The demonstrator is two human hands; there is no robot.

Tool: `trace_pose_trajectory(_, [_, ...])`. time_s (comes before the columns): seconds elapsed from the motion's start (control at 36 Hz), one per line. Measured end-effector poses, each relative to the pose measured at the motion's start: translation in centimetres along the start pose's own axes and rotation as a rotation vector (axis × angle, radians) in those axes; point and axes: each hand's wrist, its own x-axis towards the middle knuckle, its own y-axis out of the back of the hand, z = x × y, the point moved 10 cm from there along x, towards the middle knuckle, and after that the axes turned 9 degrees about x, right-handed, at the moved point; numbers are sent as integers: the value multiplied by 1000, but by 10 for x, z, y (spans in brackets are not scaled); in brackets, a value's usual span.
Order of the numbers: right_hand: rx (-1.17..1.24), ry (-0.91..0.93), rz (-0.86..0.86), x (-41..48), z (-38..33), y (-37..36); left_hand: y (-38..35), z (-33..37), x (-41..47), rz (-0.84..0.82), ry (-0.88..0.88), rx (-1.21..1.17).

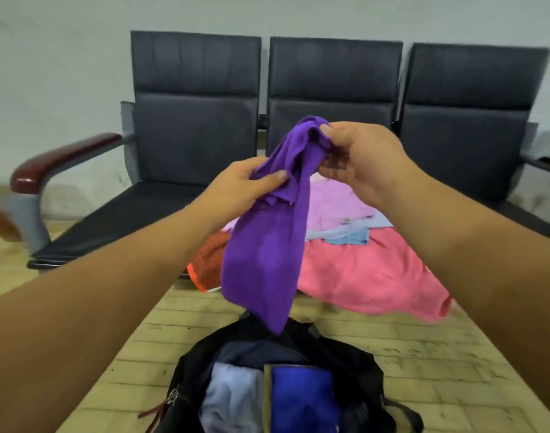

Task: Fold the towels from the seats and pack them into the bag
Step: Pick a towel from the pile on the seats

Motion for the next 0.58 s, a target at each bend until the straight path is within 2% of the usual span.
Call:
trace_pose_trajectory(0.14, [-66, -79, 21, -43, 19, 28, -17, -6, -47, -77, 133, -23])
trace_pose_trajectory(0.25, [-140, -183, -3, -88, 67, 49, -39, -34, -86, -122, 236, 57])
trace_pose_trajectory(0.36, [-224, -260, 1, -116, 121, 74, -51, -63, -114, -113, 326, 1])
trace_pose_trajectory(0.47, [-144, -301, 47, -117, 147, 84, -65, -63, -119, -127, 328, -64])
trace_pose_trajectory(0.58, [-76, -306, 76, -103, 154, 79, -66, -60, -108, -70, 333, -237])
